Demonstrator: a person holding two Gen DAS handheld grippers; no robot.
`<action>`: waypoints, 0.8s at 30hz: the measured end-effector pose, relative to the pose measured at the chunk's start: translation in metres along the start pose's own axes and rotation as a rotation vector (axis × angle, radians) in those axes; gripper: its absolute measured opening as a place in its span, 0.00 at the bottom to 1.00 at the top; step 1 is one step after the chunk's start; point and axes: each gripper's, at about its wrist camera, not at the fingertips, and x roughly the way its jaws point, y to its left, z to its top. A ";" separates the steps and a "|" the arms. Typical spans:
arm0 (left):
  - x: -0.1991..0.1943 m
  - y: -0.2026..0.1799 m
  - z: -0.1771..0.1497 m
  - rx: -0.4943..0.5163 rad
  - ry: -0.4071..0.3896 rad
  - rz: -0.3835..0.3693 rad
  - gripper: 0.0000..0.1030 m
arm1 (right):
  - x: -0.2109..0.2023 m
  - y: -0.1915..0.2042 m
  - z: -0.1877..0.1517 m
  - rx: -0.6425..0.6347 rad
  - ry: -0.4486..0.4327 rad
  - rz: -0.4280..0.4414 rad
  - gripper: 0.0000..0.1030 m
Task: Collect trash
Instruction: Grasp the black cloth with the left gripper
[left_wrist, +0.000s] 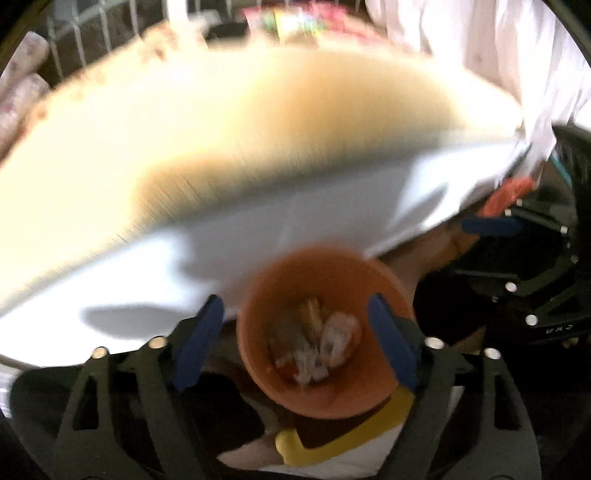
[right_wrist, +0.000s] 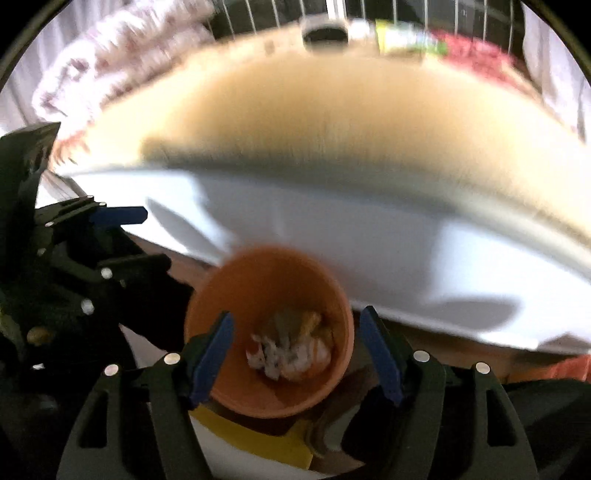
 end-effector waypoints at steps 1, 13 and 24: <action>-0.010 0.002 0.006 -0.001 -0.031 0.006 0.81 | -0.016 -0.003 0.007 0.000 -0.046 0.013 0.69; -0.010 0.034 0.164 -0.058 -0.205 0.099 0.88 | -0.079 -0.096 0.159 0.194 -0.490 -0.052 0.88; 0.089 0.074 0.267 -0.189 -0.142 0.094 0.88 | -0.034 -0.149 0.192 0.424 -0.579 -0.089 0.89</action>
